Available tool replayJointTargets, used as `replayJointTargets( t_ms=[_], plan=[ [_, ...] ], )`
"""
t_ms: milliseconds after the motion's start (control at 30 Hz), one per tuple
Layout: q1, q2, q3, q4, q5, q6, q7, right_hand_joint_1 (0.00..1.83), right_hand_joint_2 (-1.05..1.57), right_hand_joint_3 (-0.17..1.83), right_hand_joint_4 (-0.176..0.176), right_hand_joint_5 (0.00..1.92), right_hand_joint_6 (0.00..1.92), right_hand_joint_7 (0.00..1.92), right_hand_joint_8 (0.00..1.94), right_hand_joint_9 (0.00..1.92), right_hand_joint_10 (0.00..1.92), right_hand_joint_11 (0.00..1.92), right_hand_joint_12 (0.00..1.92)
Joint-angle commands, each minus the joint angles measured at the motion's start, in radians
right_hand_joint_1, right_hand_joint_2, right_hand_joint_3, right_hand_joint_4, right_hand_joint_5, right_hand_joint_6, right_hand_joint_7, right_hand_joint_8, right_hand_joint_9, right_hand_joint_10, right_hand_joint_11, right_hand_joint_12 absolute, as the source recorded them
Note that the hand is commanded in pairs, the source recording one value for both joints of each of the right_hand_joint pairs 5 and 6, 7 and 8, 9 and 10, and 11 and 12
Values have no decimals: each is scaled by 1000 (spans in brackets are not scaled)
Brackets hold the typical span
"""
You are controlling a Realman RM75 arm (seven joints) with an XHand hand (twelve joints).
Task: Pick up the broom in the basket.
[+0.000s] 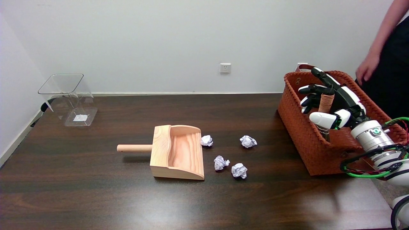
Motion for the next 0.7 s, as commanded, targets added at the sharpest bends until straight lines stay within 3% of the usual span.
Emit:
replayJointTargets(
  t_ms=[33,500,600,700],
  plan=[
    [11,7,-48,-13,8,-26,3,1132,-316,1076,0,132,132,727,727,969,969,1072,1072],
    [4,0,-45,-76,8,-30,-5,1131,-288,1035,0,137,137,640,640,793,793,975,975],
    [4,0,-45,-79,8,-30,-5,1151,-207,931,0,142,142,689,689,816,816,962,962],
    [4,0,-43,-79,8,-29,-5,1168,-138,858,0,196,196,850,850,980,980,989,989]
  ],
)
